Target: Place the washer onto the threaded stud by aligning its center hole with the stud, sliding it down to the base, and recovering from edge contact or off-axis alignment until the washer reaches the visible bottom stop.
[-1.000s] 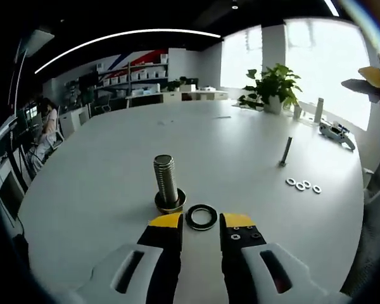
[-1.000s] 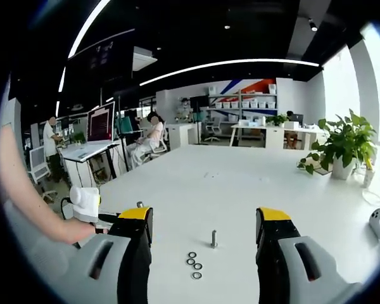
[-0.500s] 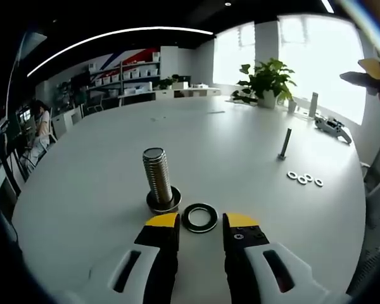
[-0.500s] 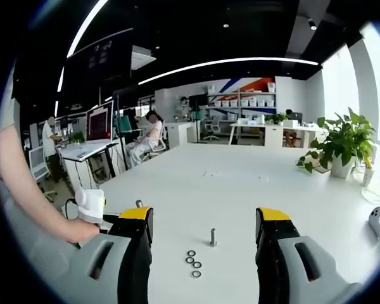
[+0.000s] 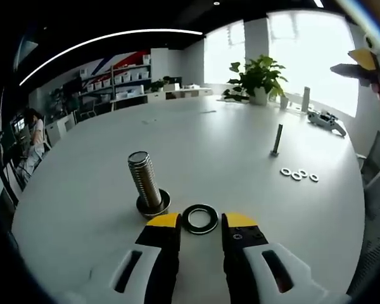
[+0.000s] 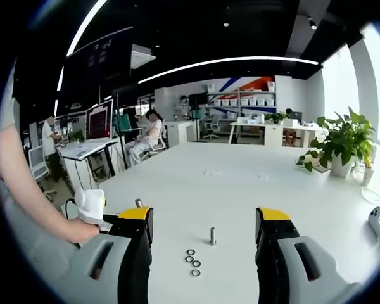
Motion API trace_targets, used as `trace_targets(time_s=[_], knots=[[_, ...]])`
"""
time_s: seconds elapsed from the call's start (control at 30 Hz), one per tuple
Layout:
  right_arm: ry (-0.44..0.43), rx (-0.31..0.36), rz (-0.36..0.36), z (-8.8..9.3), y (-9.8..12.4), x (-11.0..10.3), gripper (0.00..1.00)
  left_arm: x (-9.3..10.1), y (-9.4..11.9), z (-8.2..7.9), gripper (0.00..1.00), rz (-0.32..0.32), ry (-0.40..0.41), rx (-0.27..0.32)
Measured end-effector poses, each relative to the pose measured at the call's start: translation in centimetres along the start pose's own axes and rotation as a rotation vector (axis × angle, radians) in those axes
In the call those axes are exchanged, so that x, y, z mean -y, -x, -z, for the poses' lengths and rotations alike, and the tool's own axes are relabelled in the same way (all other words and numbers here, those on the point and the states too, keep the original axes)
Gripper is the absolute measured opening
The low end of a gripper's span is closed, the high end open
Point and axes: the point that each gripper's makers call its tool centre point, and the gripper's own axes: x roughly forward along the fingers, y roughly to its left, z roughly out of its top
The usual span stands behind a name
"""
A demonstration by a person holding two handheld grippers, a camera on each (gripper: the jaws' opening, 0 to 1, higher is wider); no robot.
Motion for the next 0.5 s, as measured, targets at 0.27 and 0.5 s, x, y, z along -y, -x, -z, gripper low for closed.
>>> trace_targets(time_s=[0.27, 0.5], knots=[[-0.005, 0.0, 0.007, 0.06, 0.0, 0.29, 0.68, 0.16, 0.16, -0.4, 0.23, -0.014, 0.001, 0.046], [-0.011, 0.003, 0.014, 0.06, 0.02, 0.57, 0.68, -0.01, 0.51, -0.35, 0.23, -0.025, 0.009, 0.064]])
